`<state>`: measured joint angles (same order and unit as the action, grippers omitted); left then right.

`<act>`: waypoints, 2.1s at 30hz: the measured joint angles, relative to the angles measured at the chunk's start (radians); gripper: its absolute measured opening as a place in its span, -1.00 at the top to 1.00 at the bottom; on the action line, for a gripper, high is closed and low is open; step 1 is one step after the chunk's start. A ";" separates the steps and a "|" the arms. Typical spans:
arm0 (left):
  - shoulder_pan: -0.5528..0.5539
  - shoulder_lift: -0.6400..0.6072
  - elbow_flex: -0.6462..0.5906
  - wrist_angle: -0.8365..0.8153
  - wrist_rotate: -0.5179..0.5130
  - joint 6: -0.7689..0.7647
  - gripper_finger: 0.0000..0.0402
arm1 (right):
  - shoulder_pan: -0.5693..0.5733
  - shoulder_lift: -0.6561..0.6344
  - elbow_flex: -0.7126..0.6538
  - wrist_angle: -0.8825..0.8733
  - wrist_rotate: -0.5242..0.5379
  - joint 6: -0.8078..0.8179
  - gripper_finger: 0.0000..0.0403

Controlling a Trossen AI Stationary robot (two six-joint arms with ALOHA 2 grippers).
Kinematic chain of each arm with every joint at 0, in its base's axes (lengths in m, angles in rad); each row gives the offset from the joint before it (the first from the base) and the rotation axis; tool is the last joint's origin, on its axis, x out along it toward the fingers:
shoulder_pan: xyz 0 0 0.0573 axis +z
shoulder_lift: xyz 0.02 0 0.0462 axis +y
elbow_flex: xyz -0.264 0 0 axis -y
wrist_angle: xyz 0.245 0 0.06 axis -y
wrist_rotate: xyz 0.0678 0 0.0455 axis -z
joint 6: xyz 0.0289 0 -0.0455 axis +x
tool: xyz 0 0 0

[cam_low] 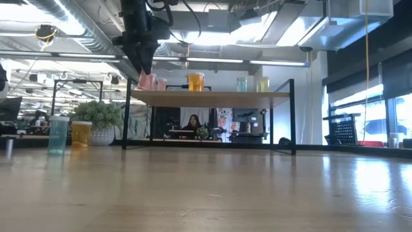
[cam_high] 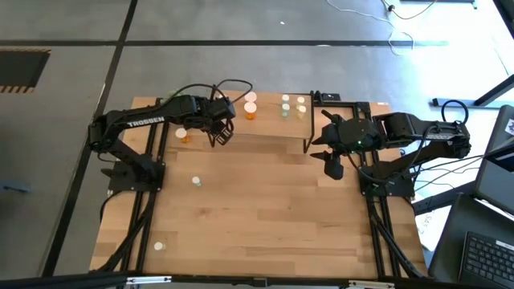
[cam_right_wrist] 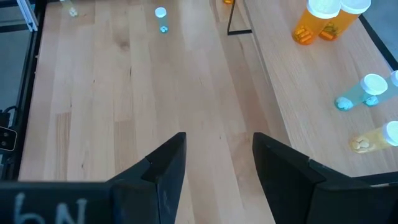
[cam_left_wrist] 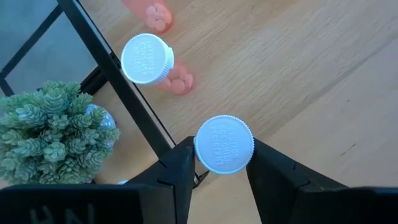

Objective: Pick and place medicine bottles onto shelf by color
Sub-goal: Put the red medicine bottle on the shelf, aligned with the other red medicine bottle, then put the blue medicine bottle on the shelf, aligned with the other blue medicine bottle

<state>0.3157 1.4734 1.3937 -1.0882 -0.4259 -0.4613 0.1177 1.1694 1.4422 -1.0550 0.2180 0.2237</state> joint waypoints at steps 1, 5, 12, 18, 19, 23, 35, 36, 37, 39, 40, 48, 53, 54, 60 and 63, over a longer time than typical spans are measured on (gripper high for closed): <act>0.000 0.000 0.000 0.000 0.001 -0.002 0.35 | 0.000 0.000 0.000 0.000 0.000 0.000 0.07; 0.000 0.000 0.000 0.000 0.014 -0.006 0.34 | 0.000 0.000 0.000 0.000 0.000 0.000 0.07; 0.000 0.000 0.000 0.000 -0.019 0.001 0.26 | 0.000 0.000 0.000 0.000 0.000 0.000 0.07; 0.000 0.000 0.000 0.002 -0.020 0.001 0.26 | 0.000 0.000 0.000 0.000 0.000 0.000 0.07; 0.000 0.000 0.000 0.004 -0.021 0.001 0.26 | 0.000 0.000 0.000 0.000 0.000 0.000 0.07; 0.000 0.000 0.000 0.007 -0.027 0.002 0.26 | 0.000 0.000 0.000 0.000 0.000 0.000 0.07; -0.002 -0.001 0.000 0.010 -0.061 0.030 0.26 | 0.000 0.000 0.000 0.001 0.000 0.002 0.07; -0.002 -0.004 0.000 0.012 -0.061 0.030 0.26 | 0.000 0.000 0.000 0.001 0.000 0.002 0.07; -0.002 -0.007 0.000 0.017 -0.061 0.030 0.26 | 0.000 0.000 0.000 0.001 0.000 0.002 0.07; -0.002 -0.015 0.000 0.038 -0.062 0.030 0.27 | 0.000 0.000 0.000 0.001 0.000 0.002 0.07; -0.002 -0.017 0.000 0.048 -0.063 0.029 0.27 | 0.000 0.000 0.000 0.001 0.000 0.002 0.07; -0.002 -0.023 0.041 0.058 -0.064 0.074 0.26 | 0.000 0.000 0.000 0.005 0.000 0.003 0.07; -0.002 -0.023 0.079 0.057 -0.065 0.103 0.26 | 0.000 0.000 0.000 0.005 0.000 0.003 0.07; -0.002 -0.023 0.088 0.057 -0.065 0.104 0.26 | 0.000 0.000 0.000 0.005 0.000 0.003 0.07; -0.037 -0.023 0.154 0.001 -0.058 0.095 0.26 | 0.000 0.000 0.000 0.004 0.000 0.002 0.07; -0.085 -0.023 0.191 -0.048 -0.054 0.062 0.27 | 0.000 0.000 0.000 0.004 0.000 -0.002 0.07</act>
<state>0.2307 1.4509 1.5843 -1.1365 -0.4798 -0.3996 0.1181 1.1692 1.4422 -1.0508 0.2180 0.2222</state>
